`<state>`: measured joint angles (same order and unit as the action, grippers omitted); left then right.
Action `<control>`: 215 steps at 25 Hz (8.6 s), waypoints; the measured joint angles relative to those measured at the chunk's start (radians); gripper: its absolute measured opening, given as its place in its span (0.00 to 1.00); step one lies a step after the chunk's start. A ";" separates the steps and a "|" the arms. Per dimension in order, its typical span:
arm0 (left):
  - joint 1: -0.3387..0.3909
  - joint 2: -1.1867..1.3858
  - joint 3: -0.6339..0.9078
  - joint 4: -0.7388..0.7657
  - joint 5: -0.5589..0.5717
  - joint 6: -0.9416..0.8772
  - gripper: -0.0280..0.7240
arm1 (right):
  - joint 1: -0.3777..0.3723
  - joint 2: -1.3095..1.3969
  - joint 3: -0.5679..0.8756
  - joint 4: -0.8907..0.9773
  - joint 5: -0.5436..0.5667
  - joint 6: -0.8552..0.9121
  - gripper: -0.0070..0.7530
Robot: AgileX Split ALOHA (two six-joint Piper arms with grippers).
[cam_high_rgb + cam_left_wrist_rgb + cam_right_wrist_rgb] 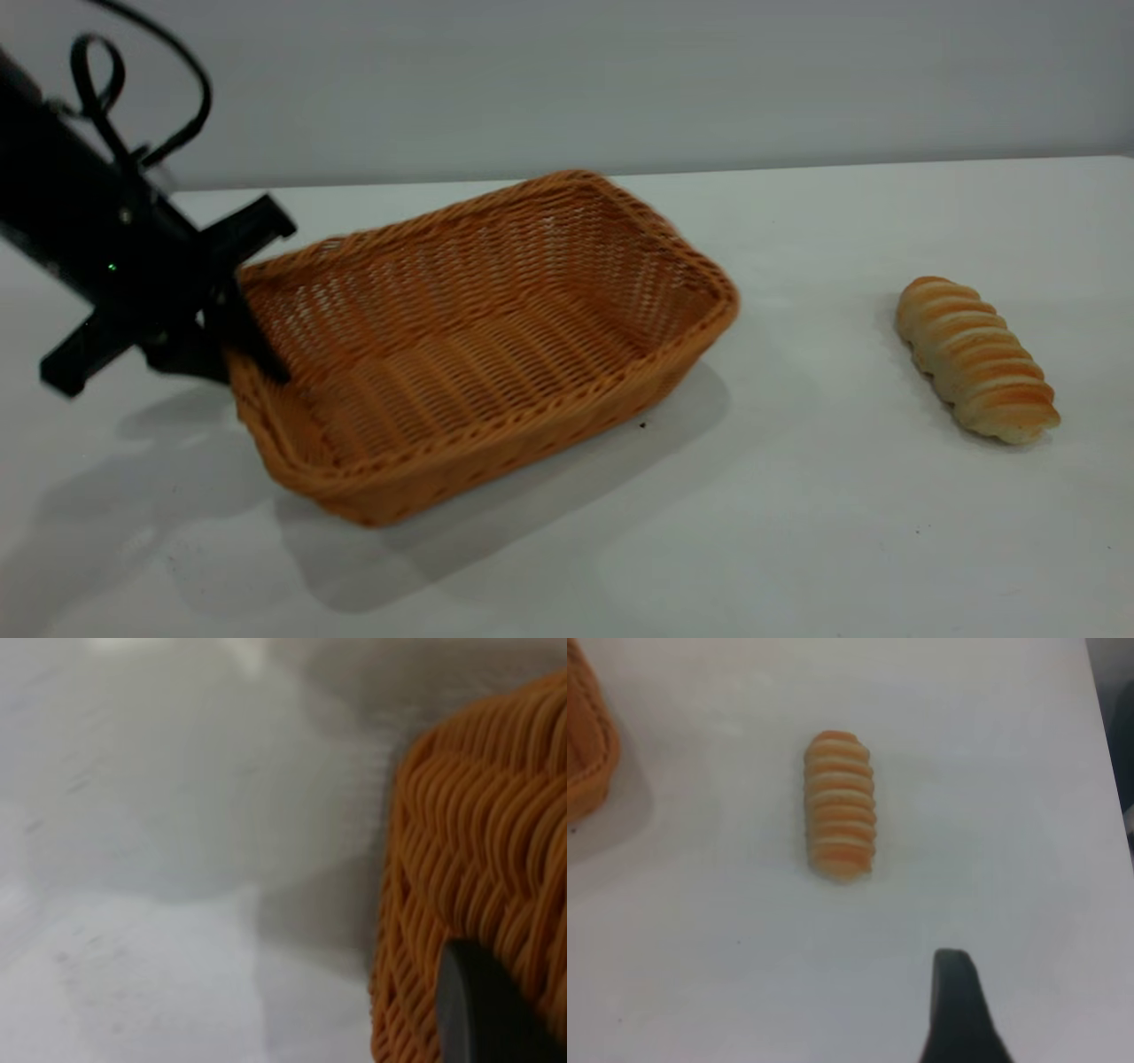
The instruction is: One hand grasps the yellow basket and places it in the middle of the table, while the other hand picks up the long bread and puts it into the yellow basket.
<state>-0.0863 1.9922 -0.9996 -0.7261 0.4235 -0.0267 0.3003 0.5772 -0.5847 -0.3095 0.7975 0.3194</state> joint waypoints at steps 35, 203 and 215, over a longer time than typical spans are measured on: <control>-0.056 0.097 -0.129 -0.031 0.047 0.460 0.18 | 0.000 0.076 0.000 -0.001 -0.022 0.000 0.69; -0.057 -1.407 0.363 0.409 0.384 0.377 0.81 | 0.388 1.160 -0.756 -0.265 0.007 0.008 0.32; -0.057 -1.659 0.447 0.620 0.560 0.138 0.81 | 0.388 0.904 -0.756 -0.270 0.183 0.011 0.32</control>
<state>-0.1431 0.3330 -0.5530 -0.1060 0.9832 0.1114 0.6882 1.4816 -1.3407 -0.5796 0.9803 0.3306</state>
